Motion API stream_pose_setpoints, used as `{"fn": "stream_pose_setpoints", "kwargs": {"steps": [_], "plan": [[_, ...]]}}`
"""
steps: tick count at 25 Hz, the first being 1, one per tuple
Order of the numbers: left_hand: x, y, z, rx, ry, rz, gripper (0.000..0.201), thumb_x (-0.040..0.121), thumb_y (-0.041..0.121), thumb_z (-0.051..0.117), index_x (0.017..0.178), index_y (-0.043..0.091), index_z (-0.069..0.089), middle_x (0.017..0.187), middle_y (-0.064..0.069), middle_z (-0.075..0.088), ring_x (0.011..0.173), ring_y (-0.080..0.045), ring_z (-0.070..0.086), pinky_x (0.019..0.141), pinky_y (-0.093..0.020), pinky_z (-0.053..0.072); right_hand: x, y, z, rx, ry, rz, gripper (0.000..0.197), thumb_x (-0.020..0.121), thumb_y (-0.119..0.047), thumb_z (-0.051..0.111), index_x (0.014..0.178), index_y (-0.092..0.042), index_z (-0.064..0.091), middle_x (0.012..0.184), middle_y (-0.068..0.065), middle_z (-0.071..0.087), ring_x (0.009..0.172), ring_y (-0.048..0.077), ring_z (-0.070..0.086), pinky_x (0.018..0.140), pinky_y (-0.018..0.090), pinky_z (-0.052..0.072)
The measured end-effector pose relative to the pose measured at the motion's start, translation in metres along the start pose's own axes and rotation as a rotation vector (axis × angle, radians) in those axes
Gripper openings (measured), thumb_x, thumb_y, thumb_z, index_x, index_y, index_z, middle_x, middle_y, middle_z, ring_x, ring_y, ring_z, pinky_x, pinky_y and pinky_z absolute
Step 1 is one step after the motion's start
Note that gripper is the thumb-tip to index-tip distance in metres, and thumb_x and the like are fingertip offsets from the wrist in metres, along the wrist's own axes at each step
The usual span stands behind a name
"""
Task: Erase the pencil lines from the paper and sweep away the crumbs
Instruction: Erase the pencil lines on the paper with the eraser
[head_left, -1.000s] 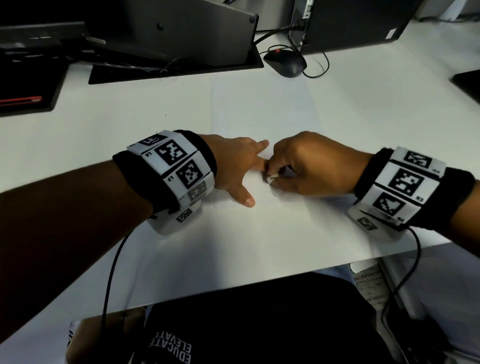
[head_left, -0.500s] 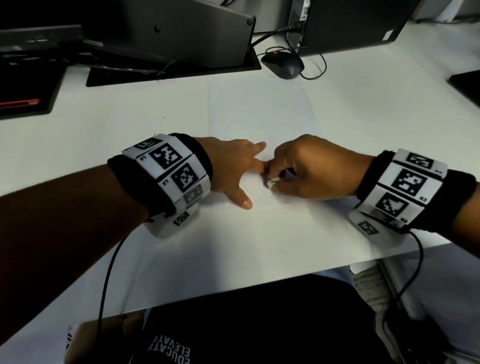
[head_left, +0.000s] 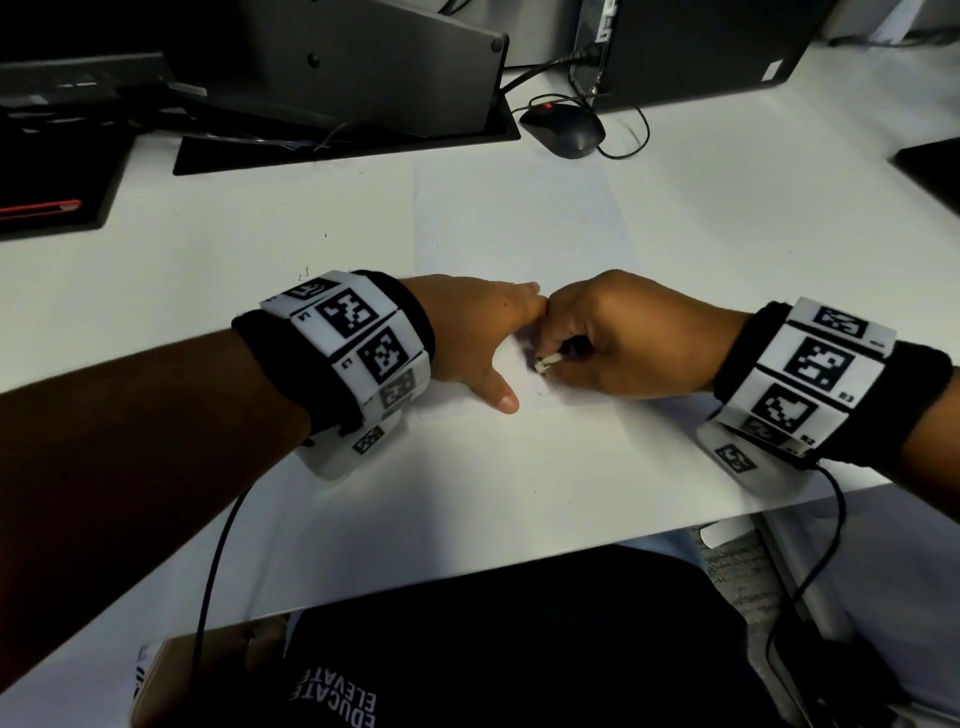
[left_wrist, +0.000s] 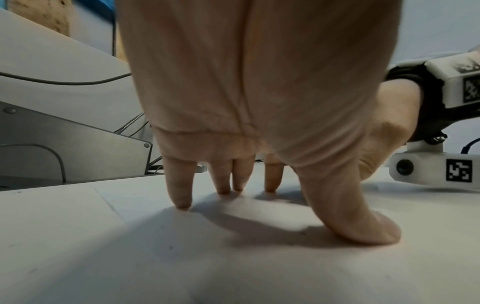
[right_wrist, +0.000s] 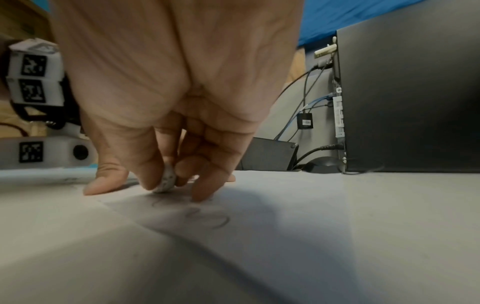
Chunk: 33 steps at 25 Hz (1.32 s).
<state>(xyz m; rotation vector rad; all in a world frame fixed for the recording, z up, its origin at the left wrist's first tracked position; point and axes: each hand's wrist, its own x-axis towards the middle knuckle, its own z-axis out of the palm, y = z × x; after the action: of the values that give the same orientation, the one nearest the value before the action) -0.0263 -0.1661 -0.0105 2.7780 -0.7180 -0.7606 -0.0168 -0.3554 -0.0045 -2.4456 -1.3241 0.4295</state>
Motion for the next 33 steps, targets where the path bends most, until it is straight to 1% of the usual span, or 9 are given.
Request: {"fn": "stream_pose_setpoints", "kwargs": {"steps": [3,5,9,12,14,19,23,27,33], "plan": [[0.001,0.003,-0.002,0.122,-0.086,-0.044,0.072,0.084,0.050,0.072,0.146,0.033,0.041,0.167,-0.004,0.002,0.149,-0.021,0.020,0.114,-0.039,0.031,-0.004,-0.006,0.003,0.000,-0.074,-0.082,0.014,0.082,-0.016,0.069,0.093,-0.020,0.075,0.093,-0.011,0.067,0.066,-0.006,0.049,0.065,0.004,0.034],[0.002,0.006,-0.004,0.140,-0.117,-0.054,0.070,0.085,0.051,0.070,0.147,0.037,0.040,0.166,-0.005,-0.006,0.151,-0.021,0.013,0.117,-0.041,0.028,-0.005,-0.006,0.000,0.005,-0.093,-0.078,0.015,0.083,-0.017,0.068,0.095,-0.020,0.075,0.093,-0.010,0.068,0.071,-0.001,0.053,0.067,0.009,0.038],[0.002,0.008,-0.006,0.167,-0.147,-0.060,0.071,0.086,0.052,0.068,0.148,0.037,0.037,0.166,-0.007,-0.010,0.152,-0.022,0.006,0.119,-0.043,0.023,-0.006,-0.004,0.001,-0.069,-0.016,-0.051,0.017,0.083,-0.018,0.067,0.098,-0.021,0.076,0.092,-0.005,0.069,0.081,0.014,0.063,0.070,0.023,0.044],[0.002,0.009,-0.006,0.174,-0.147,-0.050,0.071,0.086,0.051,0.069,0.148,0.039,0.035,0.166,-0.007,-0.010,0.152,-0.021,0.003,0.117,-0.041,0.023,-0.008,-0.006,0.001,0.016,-0.098,-0.062,0.017,0.083,-0.017,0.067,0.097,-0.021,0.075,0.095,-0.008,0.071,0.084,0.007,0.063,0.070,0.015,0.045],[0.003,0.010,-0.006,0.194,-0.148,-0.062,0.076,0.087,0.052,0.068,0.152,0.038,0.030,0.166,-0.006,-0.011,0.152,-0.020,0.002,0.117,-0.043,0.024,-0.007,-0.001,-0.002,-0.048,-0.026,-0.009,0.017,0.083,-0.018,0.067,0.097,-0.021,0.075,0.091,-0.007,0.070,0.074,0.005,0.056,0.064,0.009,0.037],[0.001,0.009,-0.007,0.192,-0.159,-0.053,0.078,0.086,0.051,0.068,0.152,0.041,0.028,0.166,-0.007,-0.011,0.152,-0.021,0.001,0.116,-0.042,0.023,-0.011,-0.005,-0.002,0.025,-0.111,-0.024,0.016,0.081,-0.017,0.068,0.095,-0.020,0.075,0.092,-0.009,0.071,0.087,0.010,0.065,0.072,0.022,0.049],[0.003,0.006,-0.005,0.193,-0.159,-0.067,0.082,0.085,0.054,0.068,0.153,0.041,0.025,0.166,-0.006,-0.012,0.152,-0.021,0.001,0.117,-0.045,0.023,-0.009,-0.002,-0.002,-0.009,-0.054,-0.010,0.016,0.080,-0.017,0.068,0.094,-0.020,0.075,0.090,-0.010,0.070,0.081,0.009,0.064,0.068,0.016,0.044],[0.001,0.008,-0.006,0.223,-0.175,-0.066,0.086,0.086,0.054,0.067,0.155,0.041,0.017,0.166,-0.006,-0.013,0.152,-0.020,-0.002,0.118,-0.047,0.023,-0.010,0.001,-0.004,-0.004,-0.050,0.020,0.015,0.080,-0.018,0.068,0.093,-0.021,0.076,0.087,-0.011,0.070,0.066,-0.002,0.053,0.062,0.007,0.034],[0.002,0.006,-0.006,0.213,-0.180,-0.065,0.092,0.085,0.055,0.068,0.155,0.045,0.009,0.166,-0.006,-0.011,0.153,-0.021,-0.002,0.118,-0.049,0.023,-0.016,0.000,-0.003,0.037,-0.071,-0.008,0.012,0.086,-0.021,0.068,0.094,-0.021,0.076,0.084,-0.016,0.065,0.072,-0.004,0.057,0.064,0.006,0.035]]}}
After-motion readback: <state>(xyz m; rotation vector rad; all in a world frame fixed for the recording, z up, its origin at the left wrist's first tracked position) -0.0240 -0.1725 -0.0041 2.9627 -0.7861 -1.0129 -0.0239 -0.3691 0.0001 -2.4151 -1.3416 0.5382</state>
